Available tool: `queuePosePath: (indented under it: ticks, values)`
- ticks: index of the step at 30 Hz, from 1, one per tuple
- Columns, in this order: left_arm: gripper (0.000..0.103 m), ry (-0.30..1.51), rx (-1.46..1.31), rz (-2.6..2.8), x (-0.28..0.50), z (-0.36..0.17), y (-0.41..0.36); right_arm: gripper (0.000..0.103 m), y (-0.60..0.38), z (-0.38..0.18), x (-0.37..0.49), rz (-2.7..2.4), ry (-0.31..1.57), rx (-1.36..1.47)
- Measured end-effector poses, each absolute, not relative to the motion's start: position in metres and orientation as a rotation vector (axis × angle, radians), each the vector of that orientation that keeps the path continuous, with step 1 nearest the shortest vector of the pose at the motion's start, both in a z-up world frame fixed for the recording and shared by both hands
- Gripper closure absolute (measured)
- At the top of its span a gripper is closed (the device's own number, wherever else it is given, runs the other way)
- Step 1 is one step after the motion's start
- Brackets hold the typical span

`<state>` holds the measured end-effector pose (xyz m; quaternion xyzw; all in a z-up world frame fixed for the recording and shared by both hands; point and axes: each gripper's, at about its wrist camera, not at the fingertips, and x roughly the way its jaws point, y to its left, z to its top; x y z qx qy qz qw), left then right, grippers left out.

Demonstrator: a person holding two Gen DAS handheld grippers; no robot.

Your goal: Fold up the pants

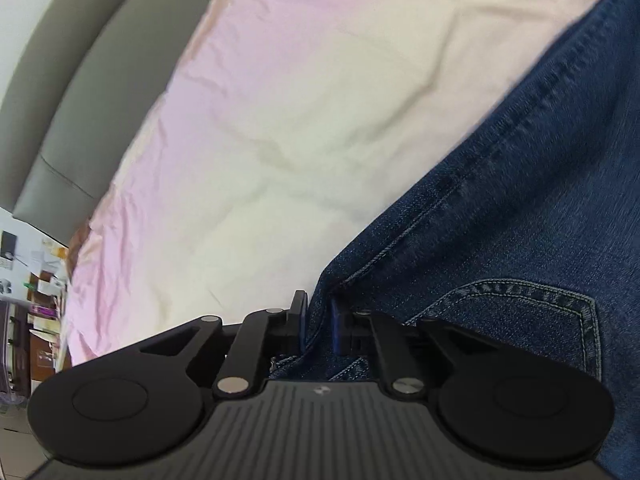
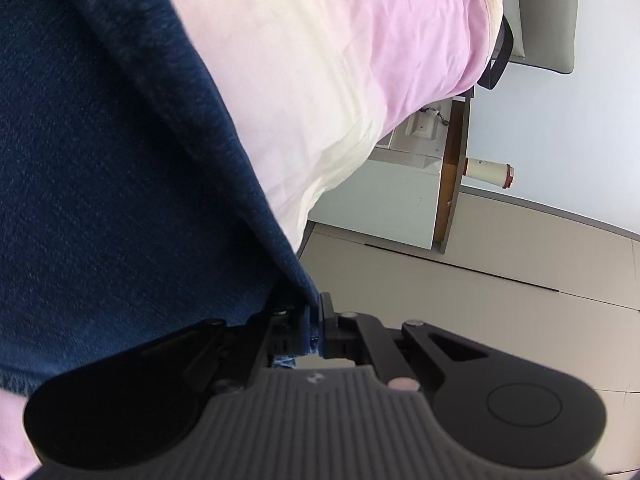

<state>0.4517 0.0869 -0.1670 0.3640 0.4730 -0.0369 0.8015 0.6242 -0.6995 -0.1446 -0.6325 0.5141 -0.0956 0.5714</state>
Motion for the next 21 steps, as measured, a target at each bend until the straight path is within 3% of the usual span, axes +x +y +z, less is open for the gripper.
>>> queuePosePath:
  ticks: [8, 11, 12, 13, 15, 16, 17, 19, 21]
  values:
    - [0.088, 1.057, 0.751, -0.056, 0.466, -0.194, 0.085, 0.103, -0.697, -0.131, 0.624, -0.274, 1.219, -1.477]
    - [0.078, 1.04, 0.768, -0.049, 0.466, -0.198, 0.082, 0.103, -0.697, -0.134, 0.622, -0.28, 1.225, -1.48]
    - [0.07, 1.03, 0.784, -0.055, 0.463, -0.197, 0.082, 0.103, -0.696, -0.136, 0.623, -0.278, 1.226, -1.487]
    - [0.048, 1.015, 0.8, -0.049, 0.46, -0.194, 0.081, 0.103, -0.696, -0.137, 0.624, -0.277, 1.224, -1.489]
    - [0.021, 1.001, 0.783, -0.037, 0.461, -0.182, 0.077, 0.103, -0.696, -0.136, 0.625, -0.28, 1.217, -1.463]
    - [0.022, 1.002, 0.757, -0.036, 0.46, -0.176, 0.079, 0.103, -0.696, -0.134, 0.625, -0.281, 1.212, -1.445]
    - [0.022, 1.007, 0.732, -0.031, 0.458, -0.169, 0.079, 0.099, -0.696, -0.131, 0.625, -0.278, 1.203, -1.419]
    - [0.022, 0.997, 0.694, -0.027, 0.451, -0.155, 0.075, 0.048, -0.698, -0.122, 0.624, -0.29, 1.182, -1.374]
    - [0.022, 0.982, 0.674, -0.031, 0.437, -0.143, 0.065, 0.042, -0.702, -0.108, 0.621, -0.298, 1.15, -1.322]
